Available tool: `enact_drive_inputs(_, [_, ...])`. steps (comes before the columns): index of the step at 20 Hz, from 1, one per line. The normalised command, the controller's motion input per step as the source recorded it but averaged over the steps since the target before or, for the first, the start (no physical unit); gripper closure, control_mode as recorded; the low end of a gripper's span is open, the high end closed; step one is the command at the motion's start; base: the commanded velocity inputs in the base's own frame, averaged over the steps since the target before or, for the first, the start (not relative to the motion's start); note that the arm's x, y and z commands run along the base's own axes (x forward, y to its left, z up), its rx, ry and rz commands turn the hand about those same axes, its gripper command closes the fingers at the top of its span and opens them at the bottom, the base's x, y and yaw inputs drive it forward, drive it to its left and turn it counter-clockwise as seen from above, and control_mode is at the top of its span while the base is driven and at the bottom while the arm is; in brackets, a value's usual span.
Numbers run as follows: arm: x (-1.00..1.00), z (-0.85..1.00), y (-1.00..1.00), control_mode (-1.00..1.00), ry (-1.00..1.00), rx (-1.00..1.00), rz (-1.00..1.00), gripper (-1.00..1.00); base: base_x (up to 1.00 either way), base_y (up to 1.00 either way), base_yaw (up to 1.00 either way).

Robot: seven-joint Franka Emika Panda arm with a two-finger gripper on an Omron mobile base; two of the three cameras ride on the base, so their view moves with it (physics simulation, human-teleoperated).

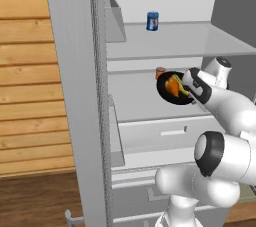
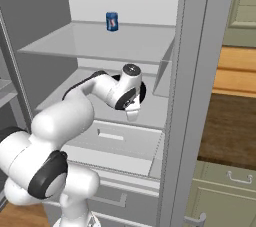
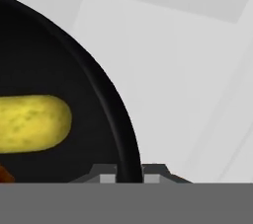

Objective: Pick the chicken drumstick and cucumber from their plates and place them in the bowl. Then put the bowl in the fridge.

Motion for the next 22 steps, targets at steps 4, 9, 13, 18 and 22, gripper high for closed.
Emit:
enact_drive_inputs(4, [-0.13, -0.16, 0.0, -1.0, -0.02, 0.0, 0.0, -1.0, 0.0, 0.0, 0.0])
enact_drive_inputs(9, [-0.31, -0.02, 0.05, -1.0, -0.1, 0.0, 0.0, -1.0, 0.0, 0.0, 0.0])
enact_drive_inputs(13, [-0.39, 0.07, 0.03, -1.0, -0.21, 0.0, 0.0, -1.0, 0.0, 0.0, 0.0])
enact_drive_inputs(18, [-0.62, 0.29, 0.05, -1.0, -0.32, 0.0, 0.0, -1.0, 0.0, 0.0, 0.0])
enact_drive_inputs(22, [-0.84, 0.61, 0.06, -1.0, -0.04, 0.04, 0.0, -1.0, 0.0, 0.0, 0.0])
